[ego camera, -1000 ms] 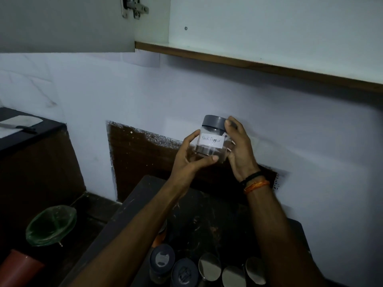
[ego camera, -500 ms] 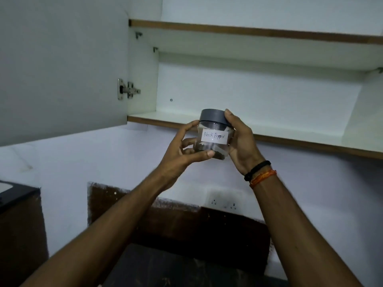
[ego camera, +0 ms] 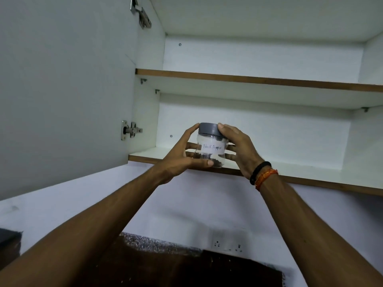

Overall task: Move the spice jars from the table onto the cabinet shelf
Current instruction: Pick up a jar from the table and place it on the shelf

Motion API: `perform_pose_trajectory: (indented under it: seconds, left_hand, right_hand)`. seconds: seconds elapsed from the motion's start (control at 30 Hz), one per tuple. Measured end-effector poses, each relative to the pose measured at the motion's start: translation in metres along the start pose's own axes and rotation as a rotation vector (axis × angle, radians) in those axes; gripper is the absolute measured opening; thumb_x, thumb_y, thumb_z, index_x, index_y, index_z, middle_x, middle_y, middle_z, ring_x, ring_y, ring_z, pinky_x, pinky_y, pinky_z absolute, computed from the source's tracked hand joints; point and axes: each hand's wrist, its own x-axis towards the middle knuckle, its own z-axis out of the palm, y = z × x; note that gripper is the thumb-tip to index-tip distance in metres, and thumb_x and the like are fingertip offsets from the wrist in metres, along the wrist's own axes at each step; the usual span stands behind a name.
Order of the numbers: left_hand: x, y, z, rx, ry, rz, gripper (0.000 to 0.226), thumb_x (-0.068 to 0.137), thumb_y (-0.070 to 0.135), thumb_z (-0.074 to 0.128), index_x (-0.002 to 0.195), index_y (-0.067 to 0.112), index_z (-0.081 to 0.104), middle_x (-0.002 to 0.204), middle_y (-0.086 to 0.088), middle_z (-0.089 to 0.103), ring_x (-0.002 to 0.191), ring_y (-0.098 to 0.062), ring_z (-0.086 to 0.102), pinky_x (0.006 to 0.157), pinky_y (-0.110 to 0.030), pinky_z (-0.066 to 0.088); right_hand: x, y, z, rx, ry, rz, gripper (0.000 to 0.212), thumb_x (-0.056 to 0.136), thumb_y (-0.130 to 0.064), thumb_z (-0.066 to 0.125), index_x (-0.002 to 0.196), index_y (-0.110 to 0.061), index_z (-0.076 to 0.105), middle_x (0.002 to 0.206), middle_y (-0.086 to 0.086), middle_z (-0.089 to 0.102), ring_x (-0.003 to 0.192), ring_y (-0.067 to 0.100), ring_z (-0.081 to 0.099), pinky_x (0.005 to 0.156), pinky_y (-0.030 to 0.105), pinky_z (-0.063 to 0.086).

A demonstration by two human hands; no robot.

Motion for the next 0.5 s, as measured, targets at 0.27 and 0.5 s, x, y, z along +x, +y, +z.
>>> perform_pose_trajectory:
  seconds: [0.27, 0.5]
  left_hand:
    - [0.016, -0.017, -0.001, -0.015, -0.024, -0.017, 0.11, 0.061, 0.022, 0.095, 0.141, 0.061, 0.03, 0.126, -0.005, 0.057, 0.1, -0.006, 0.071, 0.082, -0.023, 0.058]
    - [0.038, -0.009, -0.018, -0.148, -0.038, -0.156, 0.074, 0.072, 0.041, 0.082, 0.138, 0.039, 0.047, 0.126, -0.01, 0.065, 0.113, -0.03, 0.066, 0.094, -0.046, 0.055]
  right_hand:
    - [0.011, 0.006, 0.003, -0.02, 0.062, -0.023, 0.042, 0.087, -0.047, 0.07, 0.117, -0.018, 0.066, 0.118, 0.006, 0.067, 0.109, 0.029, 0.064, 0.078, 0.033, 0.057]
    - [0.028, 0.009, 0.011, -0.012, 0.086, -0.043, 0.039, 0.086, -0.045, 0.072, 0.112, -0.017, 0.069, 0.116, 0.008, 0.069, 0.109, 0.032, 0.064, 0.079, 0.036, 0.058]
